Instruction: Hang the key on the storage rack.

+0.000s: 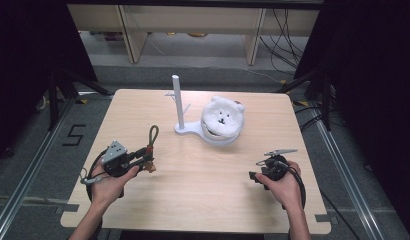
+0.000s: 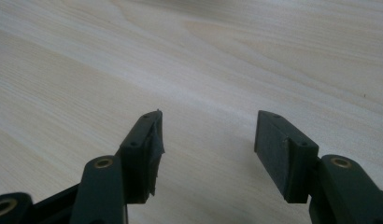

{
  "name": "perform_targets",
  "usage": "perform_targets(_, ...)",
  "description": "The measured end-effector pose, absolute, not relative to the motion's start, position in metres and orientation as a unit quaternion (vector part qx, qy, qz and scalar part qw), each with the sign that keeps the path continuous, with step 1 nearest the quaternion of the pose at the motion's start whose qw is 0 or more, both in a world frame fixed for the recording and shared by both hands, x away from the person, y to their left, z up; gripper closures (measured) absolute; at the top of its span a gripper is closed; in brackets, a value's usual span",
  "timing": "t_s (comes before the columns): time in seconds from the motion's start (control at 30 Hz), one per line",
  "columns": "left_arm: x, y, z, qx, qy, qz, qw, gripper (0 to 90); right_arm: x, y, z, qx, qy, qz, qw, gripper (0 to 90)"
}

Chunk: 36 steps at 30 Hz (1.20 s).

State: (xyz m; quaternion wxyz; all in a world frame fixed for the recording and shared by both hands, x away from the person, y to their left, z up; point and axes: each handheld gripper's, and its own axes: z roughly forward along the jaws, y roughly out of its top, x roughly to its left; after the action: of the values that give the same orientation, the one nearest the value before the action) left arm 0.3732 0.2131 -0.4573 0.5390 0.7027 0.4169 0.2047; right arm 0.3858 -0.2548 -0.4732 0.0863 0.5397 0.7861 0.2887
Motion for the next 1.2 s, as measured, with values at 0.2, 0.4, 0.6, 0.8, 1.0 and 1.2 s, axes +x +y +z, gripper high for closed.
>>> perform_targets(0.2,0.377,0.211,-0.450,0.702,0.412,0.213,0.540,67.8,0.386,-0.255,-0.472,0.546,0.783,0.285,0.085,43.0)
perform_targets(0.4,0.382,0.209,-0.446,0.698,0.408,0.217,0.547,67.8,0.385,-0.255,-0.472,0.543,0.784,0.289,0.078,42.9)
perform_targets(0.6,0.386,0.208,-0.442,0.695,0.406,0.221,0.551,67.8,0.385,-0.253,-0.474,0.545,0.780,0.294,0.088,42.8)
perform_targets(0.8,0.389,0.206,-0.437,0.694,0.401,0.225,0.555,67.8,0.385,-0.253,-0.474,0.545,0.781,0.294,0.088,42.8)
perform_targets(1.0,0.392,0.204,-0.433,0.693,0.399,0.227,0.556,67.8,0.386,-0.255,-0.474,0.538,0.785,0.290,0.100,42.8)
perform_targets(1.2,0.396,0.202,-0.428,0.695,0.394,0.230,0.556,67.8,0.385,-0.252,-0.473,0.548,0.778,0.295,0.087,42.8)
